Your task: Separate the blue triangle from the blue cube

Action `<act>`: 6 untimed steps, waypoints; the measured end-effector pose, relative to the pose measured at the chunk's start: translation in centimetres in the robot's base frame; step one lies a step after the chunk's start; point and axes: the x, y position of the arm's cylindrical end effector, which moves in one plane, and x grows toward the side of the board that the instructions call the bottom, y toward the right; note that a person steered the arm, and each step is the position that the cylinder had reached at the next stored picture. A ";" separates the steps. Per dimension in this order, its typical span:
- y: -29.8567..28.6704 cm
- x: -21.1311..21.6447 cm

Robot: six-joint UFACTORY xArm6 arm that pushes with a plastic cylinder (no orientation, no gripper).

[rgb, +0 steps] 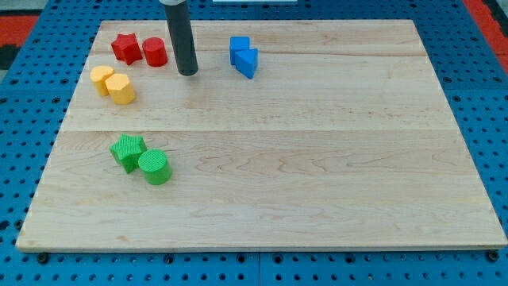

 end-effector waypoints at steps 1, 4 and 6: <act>0.6 2.3; 9.7 -1.7; 10.4 -6.5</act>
